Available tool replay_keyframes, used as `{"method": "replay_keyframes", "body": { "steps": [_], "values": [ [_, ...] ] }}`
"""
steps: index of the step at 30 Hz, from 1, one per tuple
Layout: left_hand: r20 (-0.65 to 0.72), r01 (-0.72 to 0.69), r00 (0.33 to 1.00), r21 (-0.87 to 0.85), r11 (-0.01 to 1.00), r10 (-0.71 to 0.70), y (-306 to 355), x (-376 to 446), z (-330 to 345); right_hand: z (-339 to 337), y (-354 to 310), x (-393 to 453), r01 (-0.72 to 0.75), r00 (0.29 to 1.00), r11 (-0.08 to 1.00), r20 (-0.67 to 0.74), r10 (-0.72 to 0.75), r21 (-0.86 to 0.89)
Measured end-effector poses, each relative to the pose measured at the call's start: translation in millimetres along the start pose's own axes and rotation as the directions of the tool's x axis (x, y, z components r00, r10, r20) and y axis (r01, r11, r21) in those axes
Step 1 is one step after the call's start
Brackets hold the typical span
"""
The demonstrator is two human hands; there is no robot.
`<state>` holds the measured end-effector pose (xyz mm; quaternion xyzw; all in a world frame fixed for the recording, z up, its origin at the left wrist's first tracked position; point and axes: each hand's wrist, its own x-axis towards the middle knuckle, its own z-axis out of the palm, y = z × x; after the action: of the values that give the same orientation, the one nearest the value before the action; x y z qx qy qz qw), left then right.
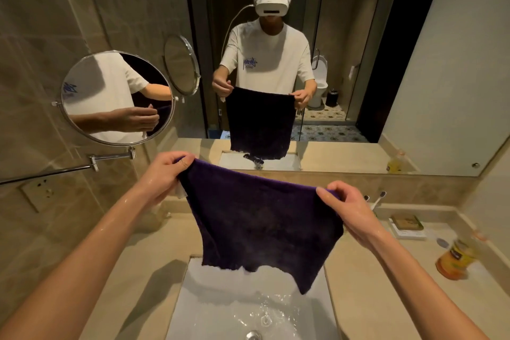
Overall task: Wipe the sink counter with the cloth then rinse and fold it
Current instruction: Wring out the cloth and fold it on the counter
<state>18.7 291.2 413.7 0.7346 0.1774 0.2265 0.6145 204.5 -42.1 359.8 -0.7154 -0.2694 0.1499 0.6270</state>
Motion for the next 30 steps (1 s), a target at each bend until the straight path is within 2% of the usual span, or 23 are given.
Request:
{"method": "replay_keyframes", "body": {
  "steps": [4, 7, 9, 12, 15, 19, 22, 24, 27, 30],
  "values": [
    [-0.03, -0.024, 0.999, 0.027, 0.999, 0.025, 9, 2, 6, 3, -38, 6, 0.124, 0.988, 0.987, -0.077, -0.132, -0.101],
    [-0.039, -0.009, 0.999, -0.017, 1.0, 0.008, 19, 4, 11, 6, -65, 11, 0.191, 0.978, 0.981, -0.079, -0.194, -0.048],
    [0.002, -0.007, 1.0, -0.049, 0.999, 0.007, 26, 6, 11, 8, -81, 16, 0.237, 0.97, 0.971, -0.055, -0.239, -0.029],
    [0.073, -0.022, 0.997, 0.056, 0.998, 0.018, 36, 8, 6, 10, -95, 26, 0.286, 0.958, 0.958, 0.0, -0.286, -0.022],
    [0.067, -0.074, 0.996, 0.141, 0.987, 0.065, 39, 11, 8, 13, -100, 35, 0.282, 0.959, 0.958, 0.008, -0.282, -0.043],
    [0.101, -0.095, 0.99, -0.057, 0.994, 0.101, 45, 11, 20, 21, -101, 40, 0.286, 0.957, 0.957, 0.069, -0.282, -0.055],
    [0.139, -0.13, 0.98, -0.111, 0.985, 0.145, 50, 10, 27, 32, -105, 43, 0.302, 0.953, 0.94, 0.044, -0.299, -0.16],
    [0.161, -0.179, 0.969, -0.073, 0.981, 0.189, 54, 10, 31, 39, -111, 44, 0.295, 0.955, 0.918, 0.043, -0.294, -0.264],
    [0.166, -0.223, 0.964, 0.075, 0.972, 0.209, 60, 10, 38, 46, -122, 42, 0.283, 0.959, 0.852, 0.108, -0.262, -0.441],
    [0.202, -0.185, 0.966, 0.103, 0.977, 0.162, 61, 13, 48, 53, -128, 39, 0.325, 0.945, 0.779, 0.156, -0.287, -0.537]
  ]
}}
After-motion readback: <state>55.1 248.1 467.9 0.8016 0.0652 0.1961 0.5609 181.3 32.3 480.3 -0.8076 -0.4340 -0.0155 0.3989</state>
